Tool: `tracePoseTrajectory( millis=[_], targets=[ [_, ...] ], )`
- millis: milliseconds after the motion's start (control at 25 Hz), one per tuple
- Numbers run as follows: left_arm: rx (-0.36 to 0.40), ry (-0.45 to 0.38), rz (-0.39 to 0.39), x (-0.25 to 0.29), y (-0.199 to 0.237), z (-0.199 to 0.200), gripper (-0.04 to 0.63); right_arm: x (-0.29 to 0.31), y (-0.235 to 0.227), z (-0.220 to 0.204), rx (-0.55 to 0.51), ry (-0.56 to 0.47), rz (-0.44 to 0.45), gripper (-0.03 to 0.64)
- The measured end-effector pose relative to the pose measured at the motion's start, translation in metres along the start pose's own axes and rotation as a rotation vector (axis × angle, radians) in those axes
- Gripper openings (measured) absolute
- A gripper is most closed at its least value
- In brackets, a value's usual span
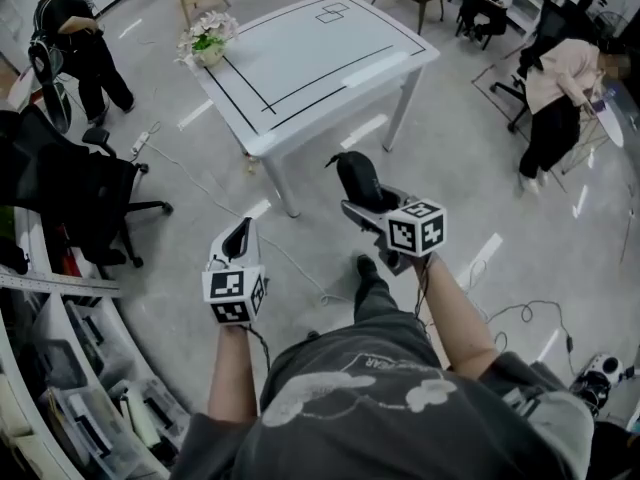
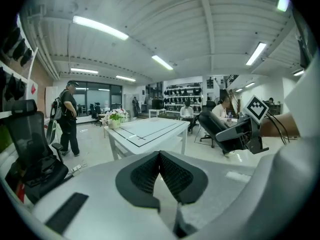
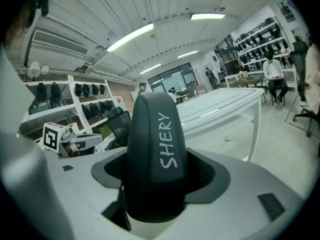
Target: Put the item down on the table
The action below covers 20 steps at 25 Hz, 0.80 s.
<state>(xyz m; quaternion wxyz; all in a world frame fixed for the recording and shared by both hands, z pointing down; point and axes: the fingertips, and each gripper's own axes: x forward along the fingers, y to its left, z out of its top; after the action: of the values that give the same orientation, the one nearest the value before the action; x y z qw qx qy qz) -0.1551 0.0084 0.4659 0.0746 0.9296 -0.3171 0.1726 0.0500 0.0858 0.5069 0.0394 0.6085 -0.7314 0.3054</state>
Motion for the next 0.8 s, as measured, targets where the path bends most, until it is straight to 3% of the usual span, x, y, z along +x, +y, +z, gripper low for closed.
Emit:
tracePoseTrajectory(
  millis=[480,800],
  targets=[
    [-0.087,0.053,0.209,0.125,-0.009,0.046,0.002,0.077,-0.133,0.097,-0.101,0.116,0.182,0.322],
    [-0.168,0.061,0.337,0.150,-0.004,0.057,0.002,0.130,-0.151,0.123,-0.229,0.203,0.315,0.325]
  ],
)
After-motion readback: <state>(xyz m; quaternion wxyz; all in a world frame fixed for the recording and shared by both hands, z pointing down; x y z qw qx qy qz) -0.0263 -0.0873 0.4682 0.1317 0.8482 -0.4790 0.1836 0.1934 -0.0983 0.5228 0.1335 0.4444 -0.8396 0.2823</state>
